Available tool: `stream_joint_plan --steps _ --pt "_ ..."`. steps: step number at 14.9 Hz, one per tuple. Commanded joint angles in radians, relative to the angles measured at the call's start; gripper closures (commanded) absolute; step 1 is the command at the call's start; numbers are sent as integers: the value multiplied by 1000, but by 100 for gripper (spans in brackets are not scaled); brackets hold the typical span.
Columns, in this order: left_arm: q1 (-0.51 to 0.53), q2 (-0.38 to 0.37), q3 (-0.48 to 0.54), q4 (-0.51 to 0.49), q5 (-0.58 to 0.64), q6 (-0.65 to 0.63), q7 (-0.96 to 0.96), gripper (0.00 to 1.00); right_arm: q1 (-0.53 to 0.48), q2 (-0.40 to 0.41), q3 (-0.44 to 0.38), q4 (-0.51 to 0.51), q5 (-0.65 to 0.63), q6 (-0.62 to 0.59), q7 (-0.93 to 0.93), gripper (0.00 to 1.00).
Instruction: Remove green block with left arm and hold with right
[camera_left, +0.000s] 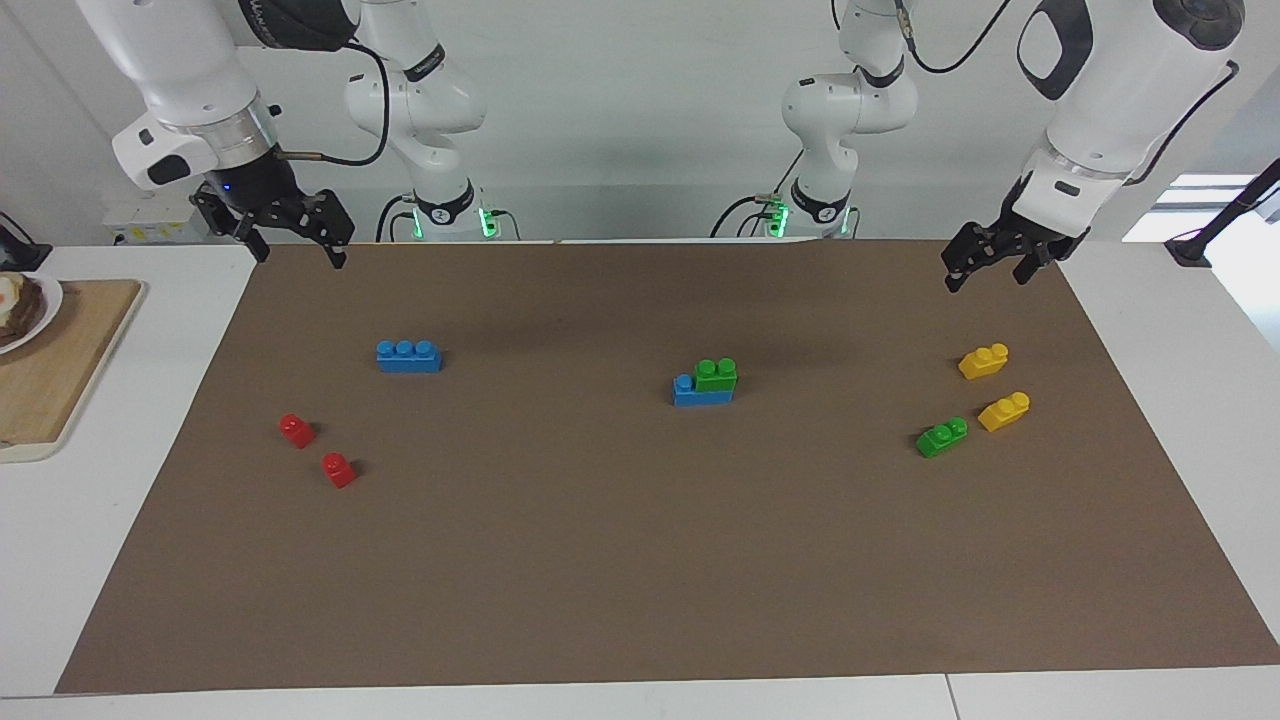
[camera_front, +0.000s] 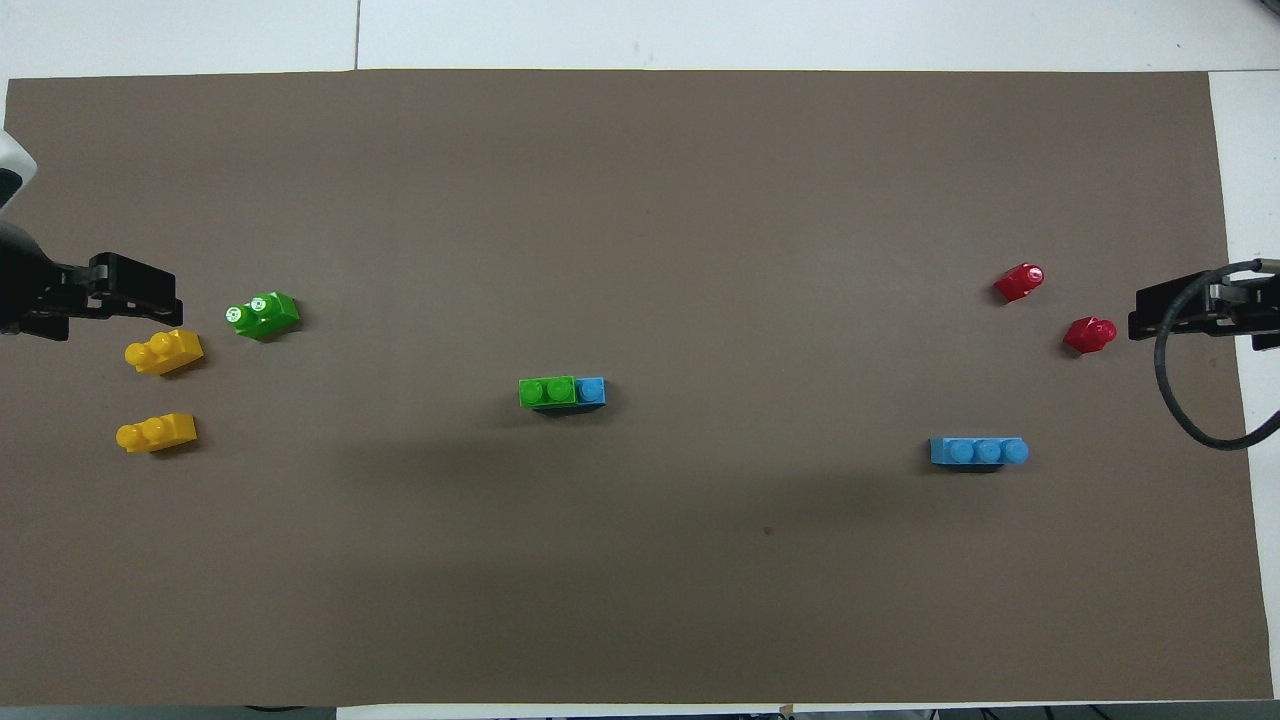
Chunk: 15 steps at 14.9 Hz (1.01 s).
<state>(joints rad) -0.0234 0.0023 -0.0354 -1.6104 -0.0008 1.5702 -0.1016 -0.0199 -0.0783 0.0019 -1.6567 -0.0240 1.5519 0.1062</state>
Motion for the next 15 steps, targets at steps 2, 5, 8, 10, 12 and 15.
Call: stream_joint_plan --steps 2,5,8,10,12,15 --pt "-10 -10 9 -8 5 8 10 0 -8 -26 7 -43 -7 37 -19 0" --pt "-10 -12 9 -8 5 8 13 0 -8 -29 7 -48 -7 39 -22 0" --pt "-10 -12 9 -8 7 10 8 0 -9 -29 7 -46 -7 45 -26 0" --pt "-12 -10 9 -6 10 22 -1 0 -8 -28 7 -46 -7 48 -23 0" --pt "-9 -18 9 -8 10 10 -4 0 -8 -28 7 -46 -7 72 -20 0" --pt "-15 -33 9 -5 2 22 -67 0 -8 -26 7 -46 -7 74 -17 0"
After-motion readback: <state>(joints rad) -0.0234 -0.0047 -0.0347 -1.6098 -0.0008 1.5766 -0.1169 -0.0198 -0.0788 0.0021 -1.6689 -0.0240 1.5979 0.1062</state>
